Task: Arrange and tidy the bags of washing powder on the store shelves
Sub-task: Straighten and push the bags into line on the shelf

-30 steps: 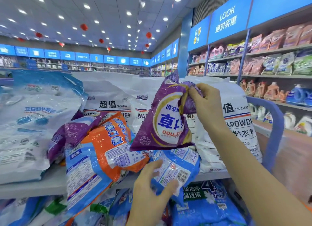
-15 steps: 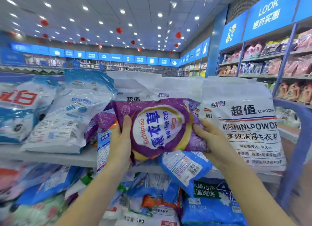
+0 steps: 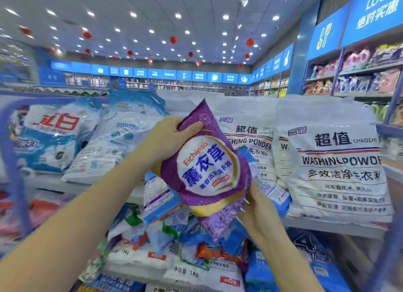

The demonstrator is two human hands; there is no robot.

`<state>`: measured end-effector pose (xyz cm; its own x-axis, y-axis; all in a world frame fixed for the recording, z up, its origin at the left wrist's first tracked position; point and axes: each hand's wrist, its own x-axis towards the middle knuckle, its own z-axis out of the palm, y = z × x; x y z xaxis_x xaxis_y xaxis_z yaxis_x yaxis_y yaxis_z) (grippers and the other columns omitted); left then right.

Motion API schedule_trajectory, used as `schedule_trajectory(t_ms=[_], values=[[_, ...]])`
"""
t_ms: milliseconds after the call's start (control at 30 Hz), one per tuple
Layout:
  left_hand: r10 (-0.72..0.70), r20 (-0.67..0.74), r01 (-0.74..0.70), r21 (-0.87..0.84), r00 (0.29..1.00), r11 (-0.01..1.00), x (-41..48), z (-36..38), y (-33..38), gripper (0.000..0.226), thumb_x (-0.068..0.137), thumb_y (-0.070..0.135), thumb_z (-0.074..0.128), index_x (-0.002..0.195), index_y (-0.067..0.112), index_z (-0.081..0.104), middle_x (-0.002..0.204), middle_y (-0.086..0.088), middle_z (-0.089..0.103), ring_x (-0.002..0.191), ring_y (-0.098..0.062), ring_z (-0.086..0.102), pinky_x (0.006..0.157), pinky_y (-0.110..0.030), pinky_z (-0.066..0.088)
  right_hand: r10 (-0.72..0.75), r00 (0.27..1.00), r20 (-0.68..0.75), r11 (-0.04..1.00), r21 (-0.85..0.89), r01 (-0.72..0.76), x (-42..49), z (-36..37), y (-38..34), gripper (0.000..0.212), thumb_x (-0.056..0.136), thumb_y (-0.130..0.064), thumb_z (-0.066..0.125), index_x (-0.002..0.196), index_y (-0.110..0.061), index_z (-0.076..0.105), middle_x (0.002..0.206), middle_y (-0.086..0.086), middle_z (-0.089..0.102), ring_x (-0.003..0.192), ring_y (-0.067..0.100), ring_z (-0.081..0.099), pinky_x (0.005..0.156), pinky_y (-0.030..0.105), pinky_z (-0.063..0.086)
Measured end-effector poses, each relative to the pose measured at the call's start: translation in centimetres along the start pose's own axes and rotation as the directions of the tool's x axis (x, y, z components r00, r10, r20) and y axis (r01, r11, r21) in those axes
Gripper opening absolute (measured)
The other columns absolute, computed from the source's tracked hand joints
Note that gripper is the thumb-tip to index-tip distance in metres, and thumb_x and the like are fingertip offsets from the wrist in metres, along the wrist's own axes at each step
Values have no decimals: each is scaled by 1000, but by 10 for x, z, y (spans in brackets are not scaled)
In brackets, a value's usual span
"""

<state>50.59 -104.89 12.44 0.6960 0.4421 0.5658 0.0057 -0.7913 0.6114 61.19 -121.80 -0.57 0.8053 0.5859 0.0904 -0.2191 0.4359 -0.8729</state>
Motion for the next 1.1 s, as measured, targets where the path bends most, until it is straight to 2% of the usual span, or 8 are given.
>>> schedule_trajectory(t_ms=[167, 300, 400, 500, 600, 733, 1000, 1100], values=[[58, 57, -63, 95, 997, 993, 10, -12, -6, 36, 89, 42, 58, 60, 21, 55, 53, 8, 59, 46, -2, 53, 50, -21, 41, -232, 964, -127, 948, -250, 195, -14, -12, -10, 21, 96, -16, 48, 85, -7, 63, 59, 5, 64, 54, 13, 62, 71, 30, 57], [124, 68, -131, 103, 990, 986, 8, -9, -11, 32, 91, 35, 59, 60, 29, 53, 53, 12, 57, 48, 2, 54, 48, -13, 37, -362, 921, -142, 866, -418, 276, -15, -28, -7, 12, 92, -14, 56, 83, -20, 62, 50, 4, 64, 52, 14, 65, 61, 17, 55], [166, 106, -174, 70, 980, 982, 5, -3, -5, 29, 91, 31, 59, 63, 34, 54, 47, 20, 59, 48, 10, 55, 47, -7, 38, -389, 913, -125, 822, -495, 282, -14, -37, 1, 12, 91, -16, 57, 82, -12, 63, 42, 4, 55, 49, 16, 59, 63, 23, 54], [228, 129, -240, 91, 965, 966, 7, 2, 4, 20, 91, 34, 58, 78, 21, 65, 65, 10, 66, 56, 2, 59, 55, -16, 44, -389, 919, -67, 749, -603, 273, -13, -45, -3, 19, 88, -25, 63, 84, -7, 65, 59, -1, 66, 59, 10, 63, 64, 25, 52], [338, 215, -383, 225, 916, 896, 10, 10, 18, 37, 91, 41, 56, 94, 6, 68, 79, -8, 68, 71, -18, 60, 68, -35, 47, -369, 924, 100, 672, -657, 340, -12, -40, -18, 35, 75, -42, 73, 103, -27, 61, 101, -13, 66, 95, -3, 61, 76, 16, 48], [427, 295, -516, 385, 855, 766, 10, 23, 38, 49, 88, 49, 54, 84, 1, 61, 68, -10, 58, 61, -20, 45, 63, -36, 34, -302, 907, 295, 777, -476, 413, -5, -10, -36, 44, 71, -33, 78, 110, -26, 58, 99, -9, 72, 91, 5, 68, 72, 19, 53], [339, 357, -490, 556, 870, 672, 2, 1, 25, 44, 90, 54, 46, 86, 10, 53, 62, 10, 34, 54, -5, 33, 62, -31, 28, -291, 888, 357, 823, -379, 422, 10, 23, -36, 22, 73, -25, 67, 88, -9, 68, 82, 6, 75, 74, 22, 72, 61, 28, 56], [333, 306, -452, 587, 892, 671, -5, -21, 6, 54, 87, 63, 44, 88, 10, 54, 62, 8, 41, 60, -16, 45, 61, -34, 33, -321, 886, 335, 850, -310, 425, 11, 48, -18, 17, 74, -24, 67, 84, -10, 69, 80, 8, 74, 73, 25, 71, 63, 34, 58]])
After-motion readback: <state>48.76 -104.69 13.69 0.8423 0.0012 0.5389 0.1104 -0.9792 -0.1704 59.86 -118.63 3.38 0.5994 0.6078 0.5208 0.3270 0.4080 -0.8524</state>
